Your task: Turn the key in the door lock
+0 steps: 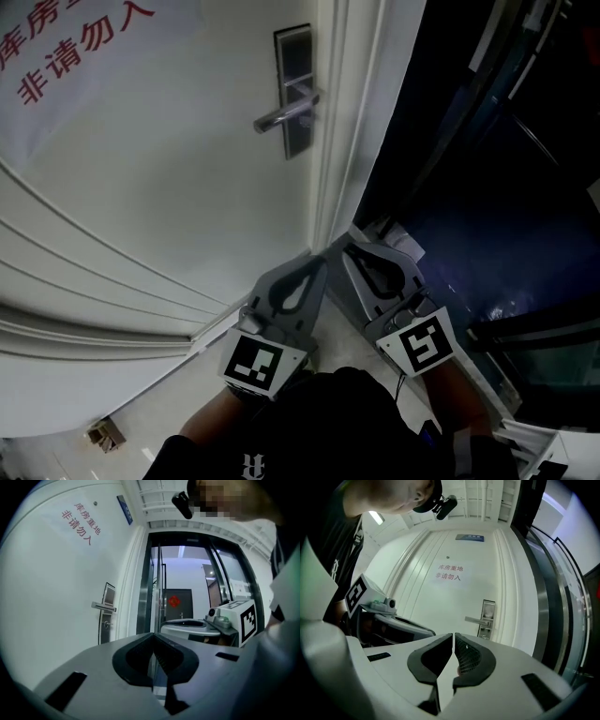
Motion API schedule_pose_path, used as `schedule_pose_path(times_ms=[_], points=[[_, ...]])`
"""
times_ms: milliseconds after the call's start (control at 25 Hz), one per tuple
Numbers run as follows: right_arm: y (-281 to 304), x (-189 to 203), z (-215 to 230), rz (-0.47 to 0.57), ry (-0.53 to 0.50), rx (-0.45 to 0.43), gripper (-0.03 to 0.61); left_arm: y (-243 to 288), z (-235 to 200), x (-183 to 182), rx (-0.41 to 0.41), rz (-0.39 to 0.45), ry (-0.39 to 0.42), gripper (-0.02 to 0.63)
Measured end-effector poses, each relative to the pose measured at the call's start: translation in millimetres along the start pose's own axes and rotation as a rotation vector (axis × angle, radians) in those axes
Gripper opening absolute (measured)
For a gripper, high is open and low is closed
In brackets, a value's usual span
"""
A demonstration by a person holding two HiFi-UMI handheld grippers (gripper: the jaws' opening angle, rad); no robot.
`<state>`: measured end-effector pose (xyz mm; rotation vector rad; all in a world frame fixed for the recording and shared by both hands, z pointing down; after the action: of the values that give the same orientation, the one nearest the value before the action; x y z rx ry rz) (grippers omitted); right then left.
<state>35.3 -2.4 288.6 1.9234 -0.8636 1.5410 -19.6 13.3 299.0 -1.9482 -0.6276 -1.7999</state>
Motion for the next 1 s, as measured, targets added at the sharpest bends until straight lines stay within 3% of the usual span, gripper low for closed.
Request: schedule_pose_path(times_ms=[280, 480, 640, 760, 1000], points=[[66, 17, 48, -0.050, -0.209, 0.027, 0.018, 33, -42, 3, -0.006, -0.016, -0.011, 0.008], [116, 26, 84, -0.039, -0.373, 0.042, 0.018, 57, -67, 7, -0.056, -0.026, -0.021, 0.008], [156, 40, 107, -0.068, -0.610, 0.052, 0.025, 74, -88, 5, -0.124, -0.027, -0.028, 0.008], [182, 52, 118, -0.085, -0.789, 0.051, 0.072, 89, -100, 5, -0.166, -0.032, -0.028, 0.008], [216, 62, 131, -0.072, -0.979, 0.069, 0.085, 108, -115, 3, -0.223, -0.028, -0.031, 0.008]])
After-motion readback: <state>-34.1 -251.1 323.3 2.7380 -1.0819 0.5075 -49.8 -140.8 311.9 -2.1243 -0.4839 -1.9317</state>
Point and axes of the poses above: the fingertips, and each gripper's own axes: y forward along the fingers, z to its right, x out of its underside, the point moved 2 cm from there along -y, backward along the fingers, and after that the axes turned 1 degree about y, right-handed, at the moved point
